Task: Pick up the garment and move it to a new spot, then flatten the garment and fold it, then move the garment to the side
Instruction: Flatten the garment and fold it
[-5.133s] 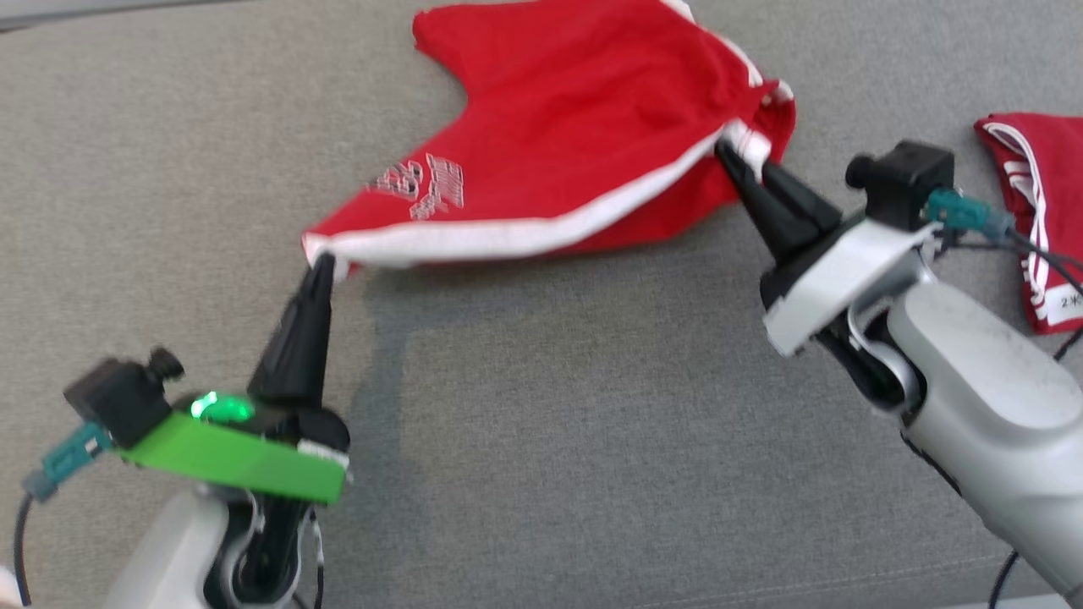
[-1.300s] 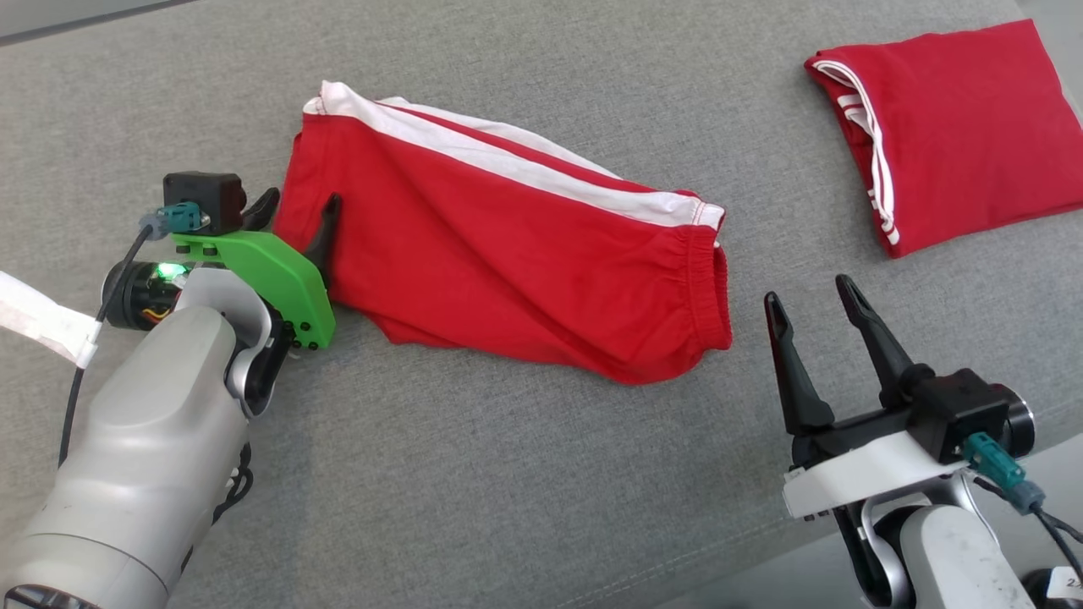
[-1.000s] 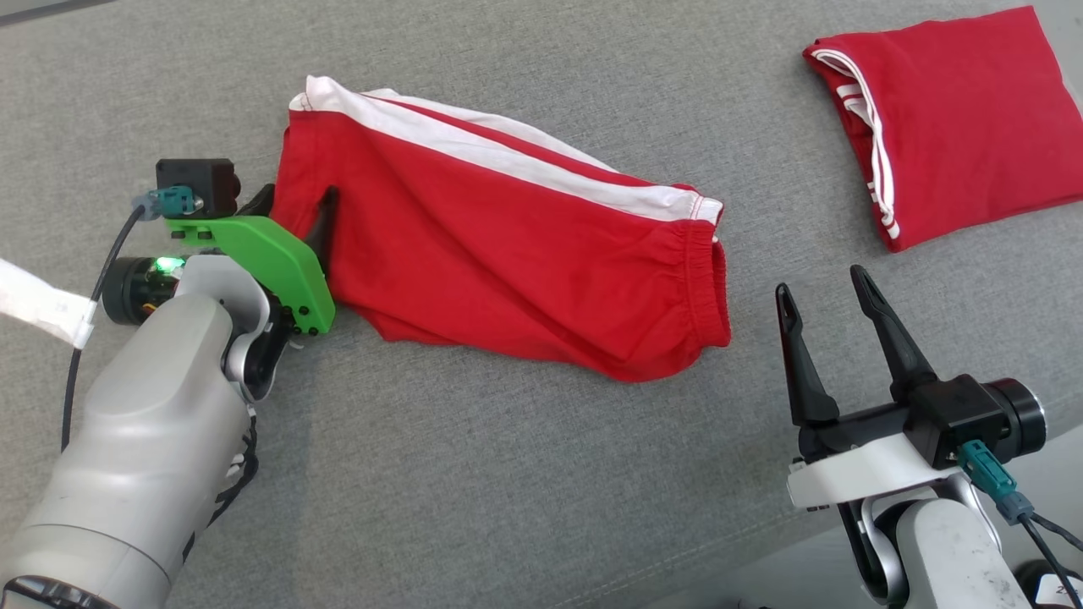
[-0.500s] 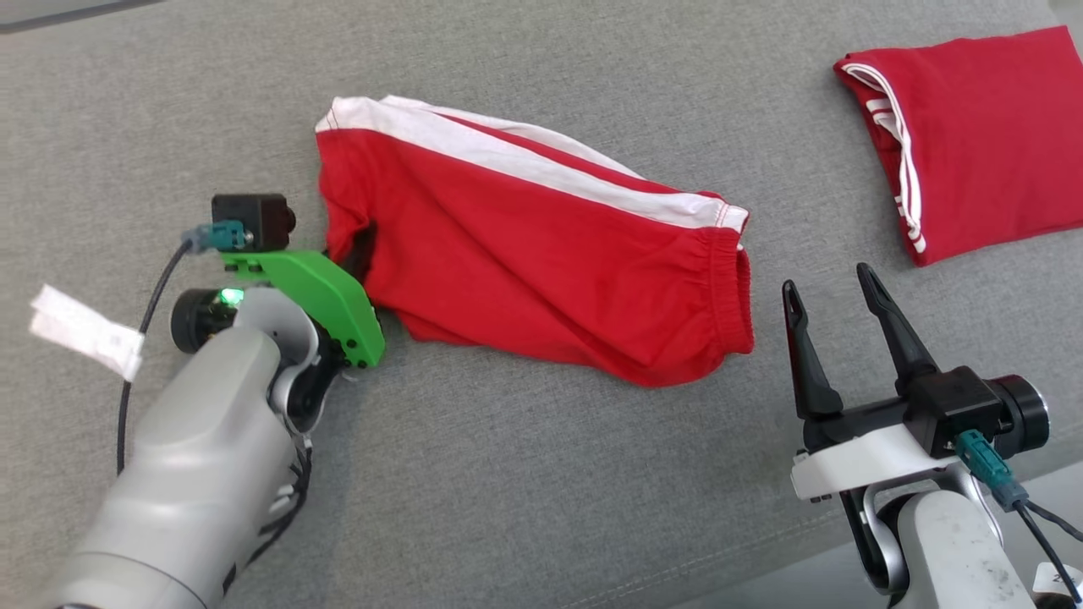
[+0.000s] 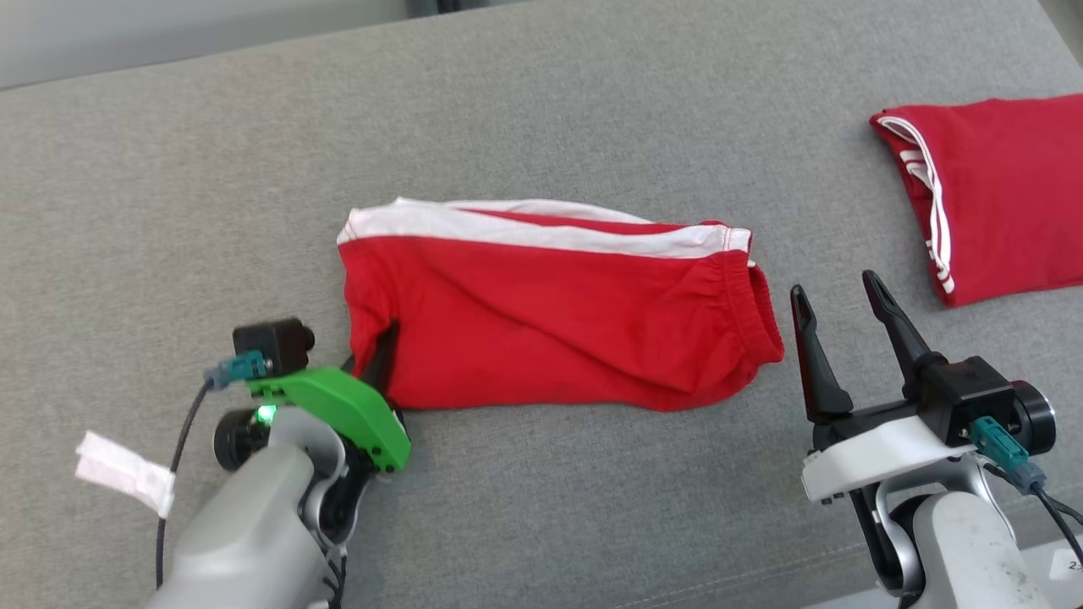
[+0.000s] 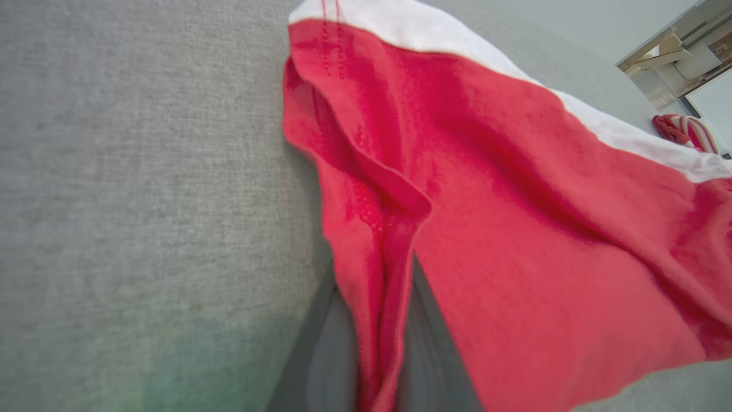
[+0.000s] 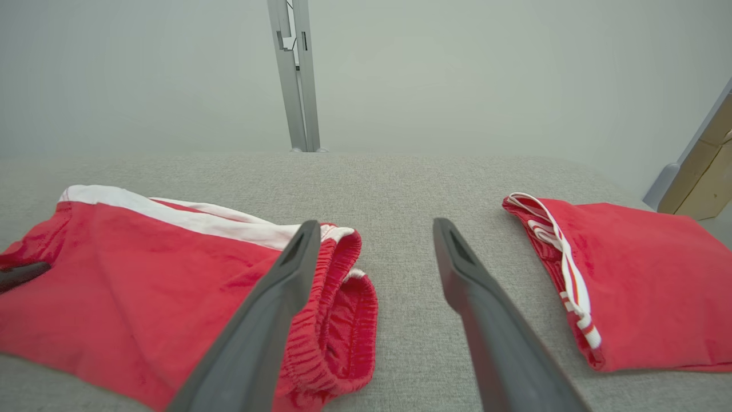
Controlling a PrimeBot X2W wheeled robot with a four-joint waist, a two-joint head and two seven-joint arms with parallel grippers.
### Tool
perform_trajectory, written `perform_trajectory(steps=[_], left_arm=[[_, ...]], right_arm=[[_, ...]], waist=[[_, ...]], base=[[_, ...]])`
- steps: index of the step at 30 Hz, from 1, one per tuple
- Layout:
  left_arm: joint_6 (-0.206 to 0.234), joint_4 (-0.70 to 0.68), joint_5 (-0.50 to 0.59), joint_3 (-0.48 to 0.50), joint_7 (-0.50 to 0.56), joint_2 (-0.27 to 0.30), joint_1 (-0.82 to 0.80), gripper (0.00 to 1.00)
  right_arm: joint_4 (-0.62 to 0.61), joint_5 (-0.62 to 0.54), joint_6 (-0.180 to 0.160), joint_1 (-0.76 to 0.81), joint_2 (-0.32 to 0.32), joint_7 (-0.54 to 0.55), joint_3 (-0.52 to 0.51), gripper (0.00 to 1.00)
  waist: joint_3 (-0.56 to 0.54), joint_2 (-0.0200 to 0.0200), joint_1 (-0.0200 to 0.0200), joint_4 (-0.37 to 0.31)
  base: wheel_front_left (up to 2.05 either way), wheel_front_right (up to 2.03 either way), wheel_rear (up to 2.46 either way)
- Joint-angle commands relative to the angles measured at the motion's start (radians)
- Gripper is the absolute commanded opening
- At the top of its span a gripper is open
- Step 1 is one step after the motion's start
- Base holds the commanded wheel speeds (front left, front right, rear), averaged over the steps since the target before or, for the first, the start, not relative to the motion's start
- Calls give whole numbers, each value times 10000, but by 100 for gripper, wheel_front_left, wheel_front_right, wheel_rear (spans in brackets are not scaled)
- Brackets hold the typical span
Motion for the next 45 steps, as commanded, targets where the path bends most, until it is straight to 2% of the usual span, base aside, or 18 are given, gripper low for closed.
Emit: perform_trajectory(steps=[1,8,9,10,15,18,23,25,31,36,45], left_arm=[[146,28,-87,-2,-34,60,558,0],[591,-691,-480,269,-280,15,1563,0],[598,-805,-530,288,-278,10,1683,33],[613,-933,-532,309,-318,23,1785,100],[699,-1610,-143,434,-667,289,2111,100],[785,-2292,446,881,-812,560,2391,100],[892,-4364,2347,2714,-806,692,3409,100],[789,-5070,3039,3463,-811,658,3881,100],[451,-6586,4861,5168,-811,201,5255,100],[220,-7161,6018,6203,-813,-245,6112,100],[-214,-7236,6993,7430,-814,-950,7249,100]], right_arm=[[-44,56,-4,190,-38,94,-33,100],[-176,114,-4,433,-163,360,-121,100],[-195,120,-4,435,-172,395,-114,100],[-212,129,-4,452,-188,425,-111,100],[-278,133,-4,610,-192,591,-165,100],[-352,167,-4,677,-219,689,-249,100],[-504,172,-4,814,-265,827,-452,100],[-526,176,-4,879,-267,858,-559,100],[-431,219,-4,1103,-234,991,-747,100],[-261,315,-4,1214,-192,1105,-707,100],[121,508,-4,1501,-228,1291,-701,100]], waist=[[-478,0,0,368],[-1165,0,0,688],[-1226,0,0,717],[-1296,0,0,754],[-1608,0,0,917],[-1775,0,0,1027],[-1985,0,0,1232],[-2099,0,0,1318],[-2375,0,0,1603],[-2544,0,0,1724],[-2939,0,0,1874]], base=[[0,0,0],[0,0,0],[0,0,0],[0,0,0],[0,0,0],[0,0,0],[0,0,0],[0,0,0],[0,0,0],[0,0,0],[0,0,0]])
